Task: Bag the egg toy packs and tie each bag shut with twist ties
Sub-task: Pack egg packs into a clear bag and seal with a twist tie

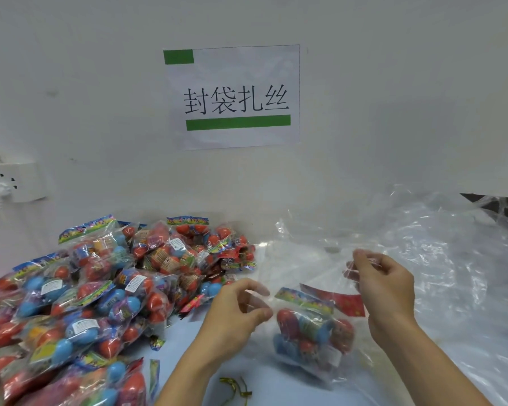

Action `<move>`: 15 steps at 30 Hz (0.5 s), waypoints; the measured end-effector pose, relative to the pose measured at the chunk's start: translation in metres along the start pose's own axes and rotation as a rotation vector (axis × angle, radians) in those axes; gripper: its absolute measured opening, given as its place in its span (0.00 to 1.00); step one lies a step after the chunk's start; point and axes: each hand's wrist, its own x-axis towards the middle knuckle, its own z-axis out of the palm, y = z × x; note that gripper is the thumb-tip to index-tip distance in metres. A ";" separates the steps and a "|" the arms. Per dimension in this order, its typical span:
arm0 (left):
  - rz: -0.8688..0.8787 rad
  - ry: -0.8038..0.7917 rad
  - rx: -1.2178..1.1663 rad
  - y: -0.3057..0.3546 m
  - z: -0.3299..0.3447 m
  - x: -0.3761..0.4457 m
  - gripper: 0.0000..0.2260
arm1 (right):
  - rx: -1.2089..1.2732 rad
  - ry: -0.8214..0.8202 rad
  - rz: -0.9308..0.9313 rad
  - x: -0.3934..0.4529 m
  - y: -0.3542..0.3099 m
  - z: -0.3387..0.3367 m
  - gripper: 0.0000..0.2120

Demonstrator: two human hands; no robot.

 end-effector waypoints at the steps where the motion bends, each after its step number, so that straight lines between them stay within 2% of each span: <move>1: -0.007 0.012 -0.001 0.000 0.000 0.000 0.10 | -0.019 -0.037 -0.007 0.000 0.000 0.000 0.03; 3: -0.006 0.045 -0.024 0.002 0.000 -0.001 0.08 | -0.060 -0.154 -0.010 -0.003 -0.001 0.000 0.02; 4: -0.001 0.062 -0.050 0.003 0.000 -0.001 0.05 | -0.091 -0.217 -0.006 -0.004 -0.002 0.002 0.04; 6: 0.016 0.082 -0.092 0.006 0.000 -0.002 0.07 | -0.162 -0.283 -0.016 -0.007 0.000 0.004 0.10; 12: 0.105 0.166 -0.073 0.006 0.002 0.000 0.09 | -0.233 -0.159 -0.118 -0.009 0.000 0.003 0.10; 15: 0.101 0.191 -0.082 0.004 0.005 0.002 0.10 | -0.214 -0.156 -0.111 -0.008 0.002 0.004 0.09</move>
